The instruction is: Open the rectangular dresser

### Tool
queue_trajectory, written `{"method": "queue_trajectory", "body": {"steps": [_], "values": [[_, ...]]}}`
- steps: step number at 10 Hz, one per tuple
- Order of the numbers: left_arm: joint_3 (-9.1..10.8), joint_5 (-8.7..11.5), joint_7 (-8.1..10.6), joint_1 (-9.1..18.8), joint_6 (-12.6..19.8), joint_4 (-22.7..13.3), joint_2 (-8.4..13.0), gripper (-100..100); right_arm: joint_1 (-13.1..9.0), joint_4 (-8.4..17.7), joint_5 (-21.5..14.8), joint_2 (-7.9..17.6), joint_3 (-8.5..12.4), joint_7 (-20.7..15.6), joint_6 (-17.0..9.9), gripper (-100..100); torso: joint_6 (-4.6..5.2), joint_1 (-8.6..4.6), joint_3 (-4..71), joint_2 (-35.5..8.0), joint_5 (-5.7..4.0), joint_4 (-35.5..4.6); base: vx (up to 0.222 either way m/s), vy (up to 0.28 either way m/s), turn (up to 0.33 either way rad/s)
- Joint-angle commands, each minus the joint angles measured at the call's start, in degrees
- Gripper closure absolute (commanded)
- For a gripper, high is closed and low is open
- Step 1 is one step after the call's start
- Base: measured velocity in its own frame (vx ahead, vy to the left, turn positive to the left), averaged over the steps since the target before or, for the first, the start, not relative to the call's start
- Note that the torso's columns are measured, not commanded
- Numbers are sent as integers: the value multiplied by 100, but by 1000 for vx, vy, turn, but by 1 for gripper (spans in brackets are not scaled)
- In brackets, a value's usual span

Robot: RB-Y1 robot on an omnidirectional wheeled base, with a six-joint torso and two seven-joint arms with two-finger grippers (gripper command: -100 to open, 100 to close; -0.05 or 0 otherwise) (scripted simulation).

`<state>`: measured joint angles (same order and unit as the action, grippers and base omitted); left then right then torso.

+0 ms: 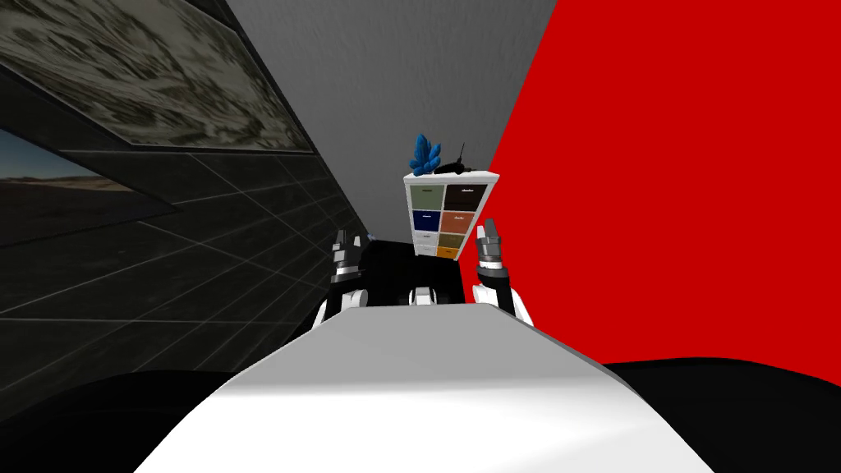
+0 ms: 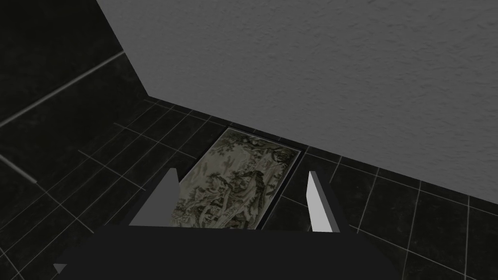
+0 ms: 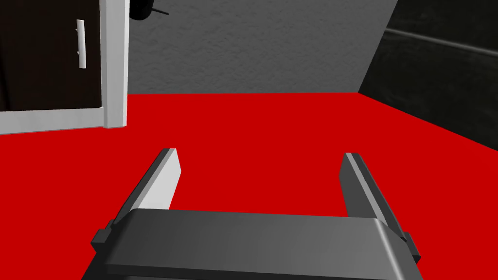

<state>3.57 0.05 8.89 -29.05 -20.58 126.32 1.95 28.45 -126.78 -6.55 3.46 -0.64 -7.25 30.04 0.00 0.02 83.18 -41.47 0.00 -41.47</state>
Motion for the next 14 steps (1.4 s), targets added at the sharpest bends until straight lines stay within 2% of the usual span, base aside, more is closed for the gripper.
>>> {"method": "queue_trajectory", "body": {"steps": [1,4,5,6,7,8,9,10,11,12,13,14], "values": [[0,0,0,-1,0,-1,0,0,-71,155,-372,248,-123,-76,-263,-100,0,2,115,-49,1,-54,59,23,-4],[0,0,0,-1,0,-1,0,0,-206,384,-896,463,-319,-195,-680,-100,0,1,141,-78,1,-80,74,37,-5],[0,0,0,-1,0,-1,0,0,-206,384,-990,463,-319,-195,-694,-100,0,-1,141,-77,0,-80,59,28,0],[0,0,0,-1,0,-1,0,0,-260,471,-1191,531,-399,-244,-868,-100,1,-4,136,-89,-1,-83,54,19,-4],[0,0,0,-1,0,-1,0,0,-260,471,-1242,531,-399,-244,-868,-100,1,-7,134,-89,-2,-84,40,15,-1],[0,0,0,0,0,-1,0,0,-317,563,-1471,598,-485,-296,-1055,-100,1,-6,133,-91,-2,-84,43,24,-6],[0,0,0,0,0,-1,0,0,-317,563,-1515,598,-485,-296,-1055,-100,0,0,137,-84,0,-82,39,25,-1],[0,0,0,0,0,-1,0,0,-378,660,-1749,665,-577,-353,-1255,-100,1,0,139,-83,0,-81,52,29,-5],[0,0,0,-1,0,-1,0,0,-378,660,-1806,665,-577,-353,-1255,-100,1,1,141,-77,0,-80,50,18,-4],[0,0,0,0,0,-1,0,0,-443,762,-2027,734,-675,-413,-1466,-100,0,-4,141,-79,-1,-80,55,21,-4],[0,0,0,-1,0,-1,0,0,-443,762,-2114,734,-675,-413,-1466,-100,0,-2,141,-78,-1,-80,54,30,0],[0,0,0,0,0,-1,0,0,-511,869,-2333,803,-777,-476,-1688,-100,1,0,140,-81,0,-81,64,34,-7]]}}
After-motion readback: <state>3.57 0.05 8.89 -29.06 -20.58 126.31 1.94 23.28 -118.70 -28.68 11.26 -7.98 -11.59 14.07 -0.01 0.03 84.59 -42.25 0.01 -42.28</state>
